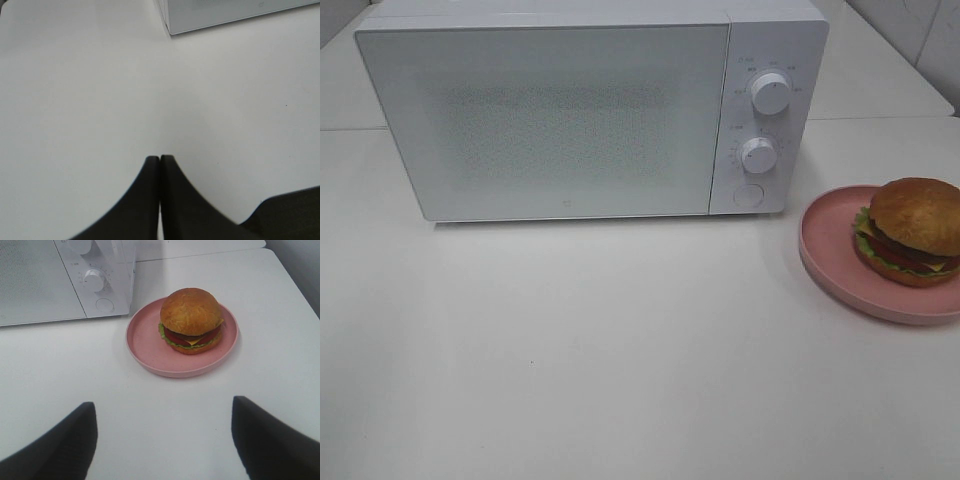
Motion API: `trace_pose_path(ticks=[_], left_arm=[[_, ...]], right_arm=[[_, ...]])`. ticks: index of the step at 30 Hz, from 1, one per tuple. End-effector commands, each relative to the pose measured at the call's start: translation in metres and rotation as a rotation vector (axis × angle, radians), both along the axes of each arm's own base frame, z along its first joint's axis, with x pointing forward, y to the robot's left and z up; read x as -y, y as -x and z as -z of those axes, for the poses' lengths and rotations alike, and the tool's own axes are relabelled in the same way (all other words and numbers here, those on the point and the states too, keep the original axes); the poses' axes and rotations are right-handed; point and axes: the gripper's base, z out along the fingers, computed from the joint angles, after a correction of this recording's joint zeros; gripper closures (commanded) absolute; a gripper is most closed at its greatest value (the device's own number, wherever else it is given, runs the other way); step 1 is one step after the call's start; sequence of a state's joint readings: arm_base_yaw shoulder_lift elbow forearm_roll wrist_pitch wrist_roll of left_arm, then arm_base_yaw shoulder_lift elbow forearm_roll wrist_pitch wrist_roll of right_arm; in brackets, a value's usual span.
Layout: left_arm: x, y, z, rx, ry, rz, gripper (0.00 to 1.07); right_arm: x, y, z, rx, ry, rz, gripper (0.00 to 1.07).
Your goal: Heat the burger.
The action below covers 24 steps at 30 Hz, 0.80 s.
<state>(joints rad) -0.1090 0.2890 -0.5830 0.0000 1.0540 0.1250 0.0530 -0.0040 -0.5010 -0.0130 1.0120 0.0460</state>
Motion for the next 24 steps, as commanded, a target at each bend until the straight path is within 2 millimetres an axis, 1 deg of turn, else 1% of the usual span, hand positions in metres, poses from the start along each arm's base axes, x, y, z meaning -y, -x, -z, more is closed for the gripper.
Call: trace_pose_path(ticks=[1, 2, 5, 7, 8, 9, 10, 11, 24], left_arm=[[-0.001, 0.011, 0.003, 0.049, 0.013, -0.007, 1.06], [-0.001, 0.019, 0.005, 0.091, 0.02, -0.001, 1.06], [-0.002, 0.023, 0.006, 0.118, 0.021, 0.006, 1.06], [-0.001, 0.037, 0.011, 0.201, -0.001, 0.052, 1.06], [-0.001, 0.037, 0.011, 0.201, -0.001, 0.052, 1.06], [0.0, 0.041, 0.018, 0.215, 0.006, 0.067, 1.06], [0.0, 0.041, 0.018, 0.215, 0.006, 0.067, 1.06], [0.0, 0.045, 0.019, 0.245, 0.015, 0.073, 1.06], [0.003, 0.045, 0.019, 0.242, 0.04, 0.089, 1.06]], right_arm=[[0.001, 0.003, 0.0, 0.036, -0.001, 0.007, 0.37], [0.001, 0.003, 0.0, 0.036, 0.0, 0.006, 0.37], [0.001, 0.003, 0.0, 0.036, 0.0, 0.006, 0.37], [0.001, 0.003, 0.0, 0.036, 0.0, 0.006, 0.37], [0.001, 0.003, 0.0, 0.036, 0.0, 0.006, 0.37], [0.001, 0.003, 0.0, 0.036, 0.0, 0.006, 0.37], [0.001, 0.003, 0.0, 0.036, 0.0, 0.006, 0.37], [0.001, 0.003, 0.0, 0.036, 0.0, 0.006, 0.37], [0.001, 0.003, 0.0, 0.038, -0.001, 0.006, 0.37]])
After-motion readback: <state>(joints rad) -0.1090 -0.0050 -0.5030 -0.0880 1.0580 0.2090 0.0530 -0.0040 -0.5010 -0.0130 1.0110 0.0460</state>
